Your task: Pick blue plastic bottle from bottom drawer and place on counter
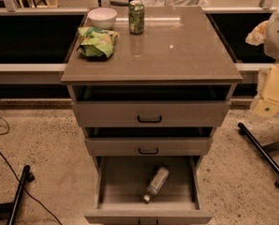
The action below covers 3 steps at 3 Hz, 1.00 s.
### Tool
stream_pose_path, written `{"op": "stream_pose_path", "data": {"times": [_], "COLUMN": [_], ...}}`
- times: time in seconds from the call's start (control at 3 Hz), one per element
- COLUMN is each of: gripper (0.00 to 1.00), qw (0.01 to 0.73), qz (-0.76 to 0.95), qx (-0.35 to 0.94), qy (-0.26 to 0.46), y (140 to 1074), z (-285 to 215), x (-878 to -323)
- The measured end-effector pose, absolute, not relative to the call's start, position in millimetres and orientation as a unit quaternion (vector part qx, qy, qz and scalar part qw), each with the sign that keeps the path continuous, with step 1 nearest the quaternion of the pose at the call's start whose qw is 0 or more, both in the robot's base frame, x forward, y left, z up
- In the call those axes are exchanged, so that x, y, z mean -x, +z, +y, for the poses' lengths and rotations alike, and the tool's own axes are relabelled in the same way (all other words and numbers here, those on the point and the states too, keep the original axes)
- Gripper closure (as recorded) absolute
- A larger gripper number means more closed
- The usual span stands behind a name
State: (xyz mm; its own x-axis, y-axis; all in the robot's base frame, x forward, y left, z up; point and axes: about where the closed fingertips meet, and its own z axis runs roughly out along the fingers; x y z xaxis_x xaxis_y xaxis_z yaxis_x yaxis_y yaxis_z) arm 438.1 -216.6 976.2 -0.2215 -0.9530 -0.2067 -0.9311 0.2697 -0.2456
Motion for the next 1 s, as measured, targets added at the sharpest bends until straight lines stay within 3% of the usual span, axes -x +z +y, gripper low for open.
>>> {"op": "stream_pose_path", "data": {"times": [0.67,1.0], "gripper": [0.0,0.0], "qw": [0.137,0.105], "qz": [0.782,0.784], "qx": [0.608,0.609], "qy": [-0.006,0.056], "y": [964.1,895.3], "z": [-215.6,-229.4], "x": [-441.9,-448.3]}}
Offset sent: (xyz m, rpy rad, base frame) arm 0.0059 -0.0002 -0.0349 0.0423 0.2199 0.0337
